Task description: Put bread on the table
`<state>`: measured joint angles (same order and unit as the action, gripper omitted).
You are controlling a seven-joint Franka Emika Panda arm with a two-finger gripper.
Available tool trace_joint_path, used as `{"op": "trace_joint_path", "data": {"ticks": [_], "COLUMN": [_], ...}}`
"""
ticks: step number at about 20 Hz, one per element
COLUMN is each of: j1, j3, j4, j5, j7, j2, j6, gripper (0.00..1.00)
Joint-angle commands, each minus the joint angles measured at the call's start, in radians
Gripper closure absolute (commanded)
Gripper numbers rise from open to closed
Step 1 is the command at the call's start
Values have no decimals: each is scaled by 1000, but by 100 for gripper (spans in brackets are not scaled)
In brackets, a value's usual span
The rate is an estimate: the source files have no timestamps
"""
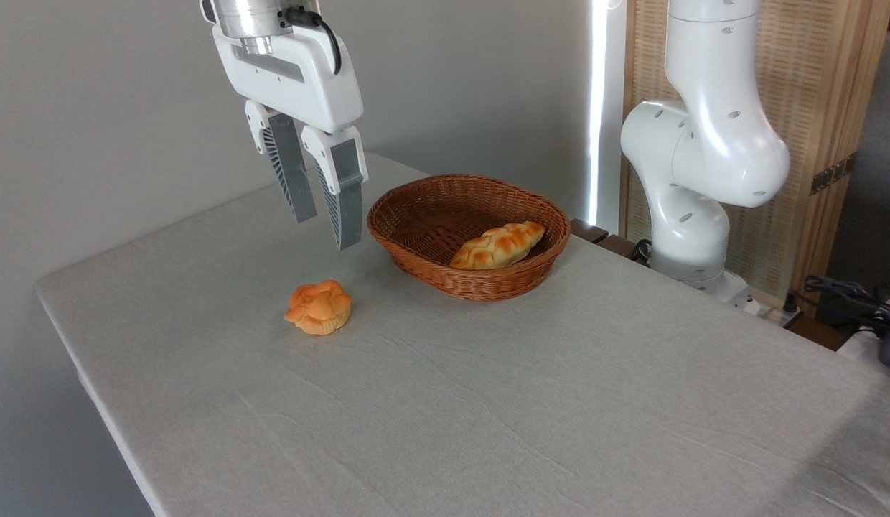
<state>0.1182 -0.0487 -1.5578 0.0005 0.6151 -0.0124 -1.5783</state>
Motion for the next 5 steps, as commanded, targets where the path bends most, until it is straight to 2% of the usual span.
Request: {"op": "trace_joint_path", "data": {"ticks": [1, 5], "j1": [-19, -17], "j3": [-13, -8], "j4": [2, 2], "j5": [-16, -14], "j7": [14, 14], "j2": [-3, 0], "j6": [23, 26], "gripper": [0, 0]}}
